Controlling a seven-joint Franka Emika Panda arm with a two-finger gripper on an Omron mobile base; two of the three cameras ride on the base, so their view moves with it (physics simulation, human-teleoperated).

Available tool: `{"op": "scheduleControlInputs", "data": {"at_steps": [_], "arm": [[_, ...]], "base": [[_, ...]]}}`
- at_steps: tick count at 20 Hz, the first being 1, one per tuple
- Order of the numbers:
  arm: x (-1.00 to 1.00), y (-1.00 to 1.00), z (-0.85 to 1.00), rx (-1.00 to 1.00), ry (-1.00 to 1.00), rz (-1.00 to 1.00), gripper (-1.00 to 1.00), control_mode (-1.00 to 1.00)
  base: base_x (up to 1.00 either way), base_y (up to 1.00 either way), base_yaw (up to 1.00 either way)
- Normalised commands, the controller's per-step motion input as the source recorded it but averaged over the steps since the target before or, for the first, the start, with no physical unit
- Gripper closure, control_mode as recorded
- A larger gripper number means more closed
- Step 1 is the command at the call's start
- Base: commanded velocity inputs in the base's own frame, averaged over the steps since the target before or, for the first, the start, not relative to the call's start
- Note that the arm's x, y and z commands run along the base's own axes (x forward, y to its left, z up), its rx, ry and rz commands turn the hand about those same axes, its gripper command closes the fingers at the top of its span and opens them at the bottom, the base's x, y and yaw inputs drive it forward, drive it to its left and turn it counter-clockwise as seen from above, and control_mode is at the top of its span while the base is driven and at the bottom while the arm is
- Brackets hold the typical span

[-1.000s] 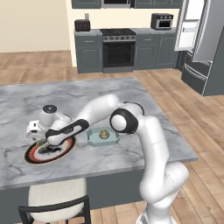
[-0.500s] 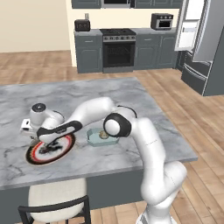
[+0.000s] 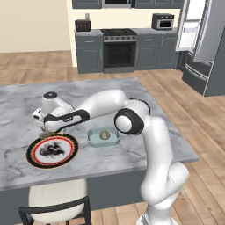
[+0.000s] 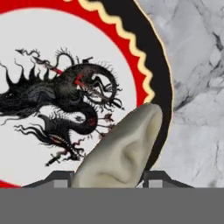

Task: Place two dumplings into each of the tupperware containers and then place the containers in the fridge.

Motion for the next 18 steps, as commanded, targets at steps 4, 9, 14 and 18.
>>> {"op": "scheduleControlInputs", "data": {"at_steps": [4, 9, 14, 18], "arm": [[-0.05, -1.00, 0.14, 0.00, 0.18, -0.21, 1.00, -1.00], [-0.12, -1.00, 0.26, 0.00, 0.12, -0.17, 1.00, -1.00], [-0.02, -1.00, 0.12, 0.00, 0.13, -0.18, 1.00, -1.00], [0.02, -1.00, 0.00, 0.03, 0.11, -0.16, 1.00, -1.00]], "base": [[0.00, 0.00, 0.00], [0.00, 0.00, 0.00], [0.00, 0.00, 0.00], [0.00, 0.00, 0.00]]}}
